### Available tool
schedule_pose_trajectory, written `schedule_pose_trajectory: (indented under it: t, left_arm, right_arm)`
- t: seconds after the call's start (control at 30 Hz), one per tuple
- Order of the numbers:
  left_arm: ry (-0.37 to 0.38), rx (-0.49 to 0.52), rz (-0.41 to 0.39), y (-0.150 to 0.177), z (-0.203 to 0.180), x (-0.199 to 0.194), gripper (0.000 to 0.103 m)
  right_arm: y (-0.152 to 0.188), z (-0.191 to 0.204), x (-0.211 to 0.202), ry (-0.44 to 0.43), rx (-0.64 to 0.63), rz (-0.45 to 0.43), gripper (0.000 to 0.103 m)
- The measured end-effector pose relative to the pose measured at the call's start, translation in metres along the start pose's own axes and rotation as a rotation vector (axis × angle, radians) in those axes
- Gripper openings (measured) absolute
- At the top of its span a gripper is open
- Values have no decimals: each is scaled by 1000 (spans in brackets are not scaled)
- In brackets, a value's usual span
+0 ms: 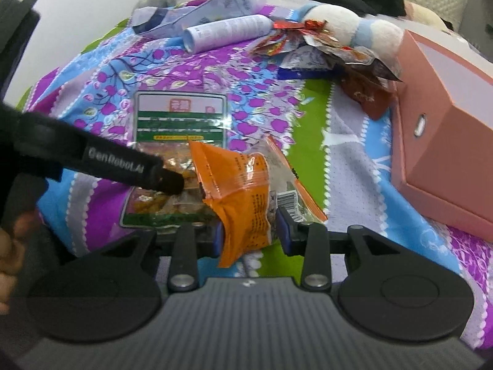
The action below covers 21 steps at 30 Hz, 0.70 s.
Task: Organize snacks
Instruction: 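Lift green-label bag with left gripper while right gripper lifts orange bag, then carry both bags into the pink box and open both grippers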
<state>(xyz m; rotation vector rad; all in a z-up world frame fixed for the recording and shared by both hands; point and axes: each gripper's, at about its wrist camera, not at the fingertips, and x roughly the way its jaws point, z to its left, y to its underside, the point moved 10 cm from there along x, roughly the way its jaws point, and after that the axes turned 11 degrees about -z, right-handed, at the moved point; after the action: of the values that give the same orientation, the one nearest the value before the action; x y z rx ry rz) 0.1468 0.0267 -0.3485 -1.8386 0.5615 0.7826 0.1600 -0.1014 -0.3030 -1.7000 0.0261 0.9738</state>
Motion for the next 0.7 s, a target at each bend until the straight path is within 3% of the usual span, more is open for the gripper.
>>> schedule_pose_trajectory:
  t: [0.03,0.1,0.2,0.7]
  left_arm:
    - [9,2,2,-1,-3,-1,35]
    - [22,12,1,-2,-9,-3,27]
    - [32,8,-13,-6,-15,-9,21]
    - [76,-58,-81,-36,-30,-63,20]
  right_arm:
    - [0,-2,-1,8,1,3,37]
    - [0,-7,-2,24,7,7,37]
    - [-3,-15,-8,41,29,4,36]
    - [-35,-42,-60,99,103,-102,21]
